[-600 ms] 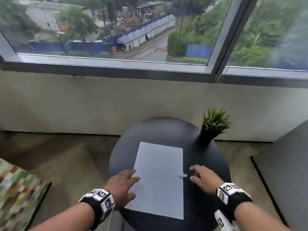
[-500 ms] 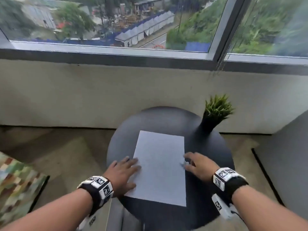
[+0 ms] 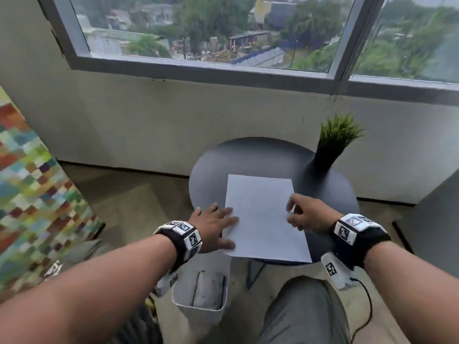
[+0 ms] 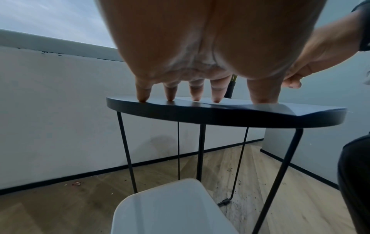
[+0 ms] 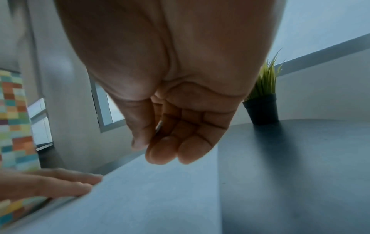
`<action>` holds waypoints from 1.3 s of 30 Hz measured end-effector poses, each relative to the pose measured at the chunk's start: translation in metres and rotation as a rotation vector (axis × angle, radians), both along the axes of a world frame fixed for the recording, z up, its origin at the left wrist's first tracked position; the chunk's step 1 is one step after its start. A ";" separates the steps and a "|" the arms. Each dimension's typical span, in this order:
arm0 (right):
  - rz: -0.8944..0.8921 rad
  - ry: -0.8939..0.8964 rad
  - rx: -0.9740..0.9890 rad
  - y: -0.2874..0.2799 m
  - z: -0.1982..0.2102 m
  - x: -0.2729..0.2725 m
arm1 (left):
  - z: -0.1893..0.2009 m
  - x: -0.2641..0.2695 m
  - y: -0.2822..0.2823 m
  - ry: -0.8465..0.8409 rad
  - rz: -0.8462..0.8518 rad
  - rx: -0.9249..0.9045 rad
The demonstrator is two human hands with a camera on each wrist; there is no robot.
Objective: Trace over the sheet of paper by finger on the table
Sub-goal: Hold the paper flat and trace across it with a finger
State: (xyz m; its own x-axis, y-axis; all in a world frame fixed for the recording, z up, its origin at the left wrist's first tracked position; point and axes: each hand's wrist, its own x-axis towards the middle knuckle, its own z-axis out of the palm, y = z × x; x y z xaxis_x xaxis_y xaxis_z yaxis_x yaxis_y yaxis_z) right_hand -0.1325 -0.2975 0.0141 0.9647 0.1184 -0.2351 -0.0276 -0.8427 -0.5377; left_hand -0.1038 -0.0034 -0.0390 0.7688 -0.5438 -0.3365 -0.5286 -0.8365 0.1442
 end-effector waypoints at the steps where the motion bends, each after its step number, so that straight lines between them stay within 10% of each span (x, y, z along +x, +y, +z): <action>1: 0.016 0.000 0.026 0.005 0.001 -0.004 | 0.000 -0.003 -0.001 0.001 0.008 0.000; 21: -0.005 -0.032 -0.206 0.078 -0.039 0.056 | -0.012 0.065 -0.021 0.072 -0.100 0.073; 26: 0.390 0.081 -0.217 0.101 -0.030 0.031 | -0.017 0.068 -0.022 0.084 -0.113 0.082; 31: 0.065 -0.049 -0.272 0.087 -0.032 0.066 | -0.017 0.068 -0.022 0.079 -0.119 0.106; 36: 0.386 0.054 -0.222 0.110 -0.039 0.033 | -0.015 0.067 -0.022 0.102 -0.112 0.100; 39: 0.210 0.020 -0.268 0.098 -0.035 0.053 | -0.013 0.067 -0.023 0.103 -0.114 0.120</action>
